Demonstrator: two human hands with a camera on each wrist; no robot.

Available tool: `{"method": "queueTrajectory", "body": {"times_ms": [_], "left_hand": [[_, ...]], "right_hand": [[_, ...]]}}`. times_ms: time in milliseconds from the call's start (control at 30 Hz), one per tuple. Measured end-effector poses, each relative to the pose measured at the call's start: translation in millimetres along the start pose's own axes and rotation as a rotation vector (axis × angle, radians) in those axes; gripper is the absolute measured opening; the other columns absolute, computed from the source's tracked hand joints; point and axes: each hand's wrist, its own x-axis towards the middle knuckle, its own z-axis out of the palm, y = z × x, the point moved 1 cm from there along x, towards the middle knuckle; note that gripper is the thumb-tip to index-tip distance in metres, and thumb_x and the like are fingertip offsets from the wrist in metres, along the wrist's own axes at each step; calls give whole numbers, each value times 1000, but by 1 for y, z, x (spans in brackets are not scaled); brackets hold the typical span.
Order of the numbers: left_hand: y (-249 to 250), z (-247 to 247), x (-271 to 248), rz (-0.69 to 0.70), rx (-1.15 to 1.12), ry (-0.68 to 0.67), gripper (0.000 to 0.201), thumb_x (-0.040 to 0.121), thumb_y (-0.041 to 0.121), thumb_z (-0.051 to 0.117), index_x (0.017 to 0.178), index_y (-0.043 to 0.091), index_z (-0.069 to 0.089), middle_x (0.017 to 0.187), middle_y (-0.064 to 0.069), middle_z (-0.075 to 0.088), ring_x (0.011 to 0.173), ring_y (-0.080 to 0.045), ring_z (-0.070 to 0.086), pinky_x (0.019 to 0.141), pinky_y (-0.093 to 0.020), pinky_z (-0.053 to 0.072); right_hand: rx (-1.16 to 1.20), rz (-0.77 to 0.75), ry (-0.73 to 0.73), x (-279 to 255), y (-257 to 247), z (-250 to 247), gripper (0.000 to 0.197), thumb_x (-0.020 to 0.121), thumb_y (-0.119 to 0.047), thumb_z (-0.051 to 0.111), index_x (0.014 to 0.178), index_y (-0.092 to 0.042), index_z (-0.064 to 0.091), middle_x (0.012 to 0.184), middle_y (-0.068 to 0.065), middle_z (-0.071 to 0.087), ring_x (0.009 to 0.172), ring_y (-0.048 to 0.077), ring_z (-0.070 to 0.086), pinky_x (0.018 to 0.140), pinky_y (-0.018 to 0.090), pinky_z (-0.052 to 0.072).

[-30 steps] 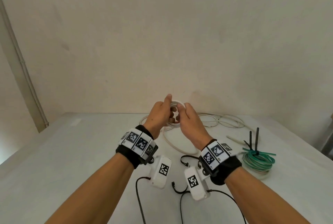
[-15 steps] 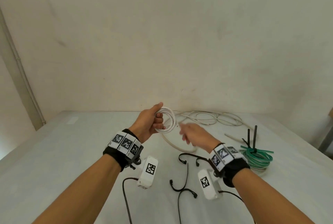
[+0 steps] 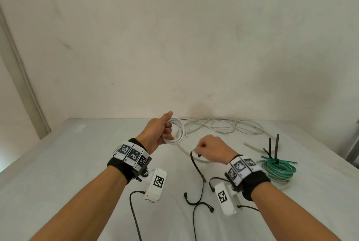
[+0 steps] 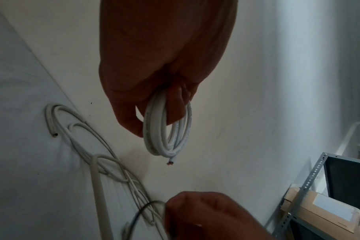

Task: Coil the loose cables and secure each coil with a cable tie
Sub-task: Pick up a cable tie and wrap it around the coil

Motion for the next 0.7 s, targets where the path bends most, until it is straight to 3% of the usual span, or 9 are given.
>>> {"method": "queueTrajectory", "body": {"times_ms": [67,133,233,367,533,600,700], "left_hand": [[1,-2,1,-11,11,5,42,101,46,61,75,17,47,57,5,35,45,-14,32,73,-35,45],[1,-2,2,-25,13,9,41,101,46,61,75,17,48,57,5,35,44,-14,33,70,-33,47],[1,0,2,-45,10,4,41,102,45,60,74,17,48,57,5,34,44,-13,33,69,-33,47],[1,4,0,-71,28,-27,42,104,43,58,73,16,48,55,4,35,41,-13,35,72,-34,45],[2,9,-5,-82,9,-65,42,107,41,50,75,15,48,54,4,36,42,-13,36,66,-31,47],[3,12,-8,-96,-39,-98,43,109,37,45,73,15,47,53,4,35,42,-13,35,60,-29,48],[3,17,-14,-111,-92,-127,46,110,36,40,70,15,47,53,4,33,43,-12,34,50,-25,47]], "right_hand": [[189,-9,84,-4,-2,-18,31,98,-28,59,72,-13,60,68,-2,59,58,11,50,55,21,37],[454,3,86,-5,-2,-30,25,103,-23,50,82,-13,56,77,1,59,63,12,49,56,22,37],[787,-40,108,-3,-3,-36,19,107,-16,48,94,-10,61,87,3,66,68,12,55,56,21,40],[976,-200,192,-6,-14,-38,18,106,-15,55,100,-5,69,90,3,72,80,14,64,66,24,47],[893,-334,368,-17,-38,-37,9,96,-19,72,95,-12,78,79,-11,70,68,-3,56,65,12,42],[831,-394,422,-19,-45,-32,7,94,-17,74,94,-11,78,83,-5,74,69,-1,60,67,13,46],[744,-455,494,-22,-53,-26,5,93,-13,75,90,-14,79,83,-2,77,75,10,70,74,21,55]]}}
